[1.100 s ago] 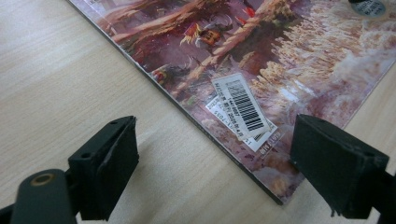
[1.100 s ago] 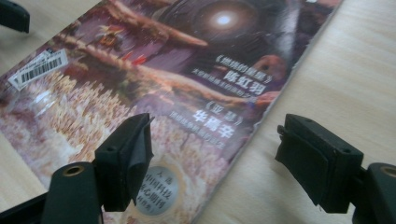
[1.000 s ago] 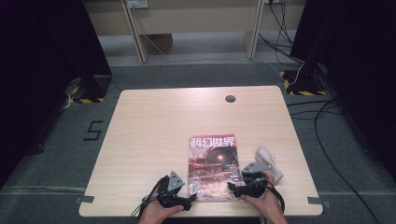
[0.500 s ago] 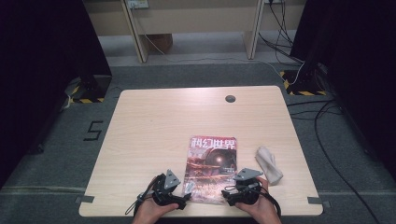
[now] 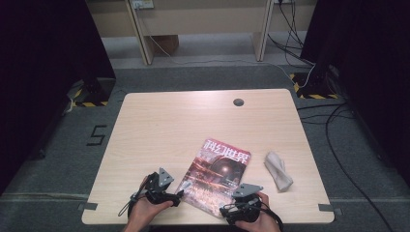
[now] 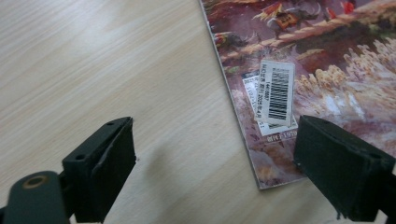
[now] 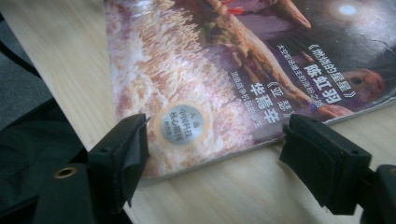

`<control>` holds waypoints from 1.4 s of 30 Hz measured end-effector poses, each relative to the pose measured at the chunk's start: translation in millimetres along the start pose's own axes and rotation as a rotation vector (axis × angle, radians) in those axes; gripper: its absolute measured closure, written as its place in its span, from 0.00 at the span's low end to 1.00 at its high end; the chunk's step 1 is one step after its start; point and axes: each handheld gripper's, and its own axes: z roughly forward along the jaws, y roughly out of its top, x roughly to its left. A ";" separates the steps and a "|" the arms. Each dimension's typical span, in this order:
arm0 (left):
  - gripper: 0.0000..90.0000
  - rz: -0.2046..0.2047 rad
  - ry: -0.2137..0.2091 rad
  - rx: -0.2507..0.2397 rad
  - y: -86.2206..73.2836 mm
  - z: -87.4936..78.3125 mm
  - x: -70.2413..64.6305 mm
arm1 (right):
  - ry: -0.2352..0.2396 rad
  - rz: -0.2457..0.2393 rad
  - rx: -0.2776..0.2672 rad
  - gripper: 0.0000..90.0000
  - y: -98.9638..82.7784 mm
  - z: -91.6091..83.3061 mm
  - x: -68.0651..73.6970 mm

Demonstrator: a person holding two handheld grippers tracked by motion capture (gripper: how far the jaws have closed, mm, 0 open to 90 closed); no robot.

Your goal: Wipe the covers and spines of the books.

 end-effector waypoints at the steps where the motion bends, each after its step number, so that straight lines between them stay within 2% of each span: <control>1: 0.16 -0.005 0.000 -0.001 -0.3 -0.3 -0.3 | 0.000 -0.002 -0.004 0.30 0.3 -0.4 -0.8; 2: 0.17 -0.006 0.009 -0.001 -0.5 -1.2 -1.4 | 0.002 0.004 -0.004 0.32 0.7 -1.6 -1.7; 6: 0.22 -0.003 -0.006 -0.028 -0.6 -3.5 -6.6 | -0.010 0.018 -0.032 0.33 2.0 -6.0 -8.5; 7: 0.22 -0.013 -0.020 -0.051 0.0 -5.2 -12.0 | -0.024 0.033 -0.053 0.33 2.7 -8.7 -14.9; 10: 0.22 0.000 -0.029 -0.067 0.5 -6.2 -22.2 | -0.040 0.047 -0.068 0.33 3.3 -10.8 -23.2; 15: 0.22 -0.011 -0.097 -0.065 -2.8 -9.6 -35.6 | -0.085 0.067 -0.094 0.33 7.6 -11.8 -39.5; 16: 0.22 -0.011 -0.097 -0.065 -2.8 -9.6 -35.6 | -0.085 0.067 -0.094 0.33 7.6 -11.8 -39.5; 22: 0.22 -0.019 -0.132 -0.073 -2.4 -8.4 -48.0 | -0.140 0.115 -0.142 0.33 26.4 -5.3 -67.7; 29: 0.22 0.000 -0.137 -0.065 -0.3 -2.2 -56.7 | -0.186 0.145 -0.144 0.33 45.5 6.0 -88.0; 32: 0.22 0.012 -0.135 -0.059 -1.3 0.5 -57.3 | -0.207 0.121 -0.134 0.33 53.7 10.7 -96.8; 37: 0.21 0.014 -0.136 -0.058 -1.3 0.5 -57.0 | -0.244 0.139 -0.127 0.33 63.0 22.0 -107.9; 42: 0.21 0.014 -0.137 -0.059 -1.3 0.7 -56.7 | -0.270 0.136 -0.108 0.33 71.0 37.1 -114.2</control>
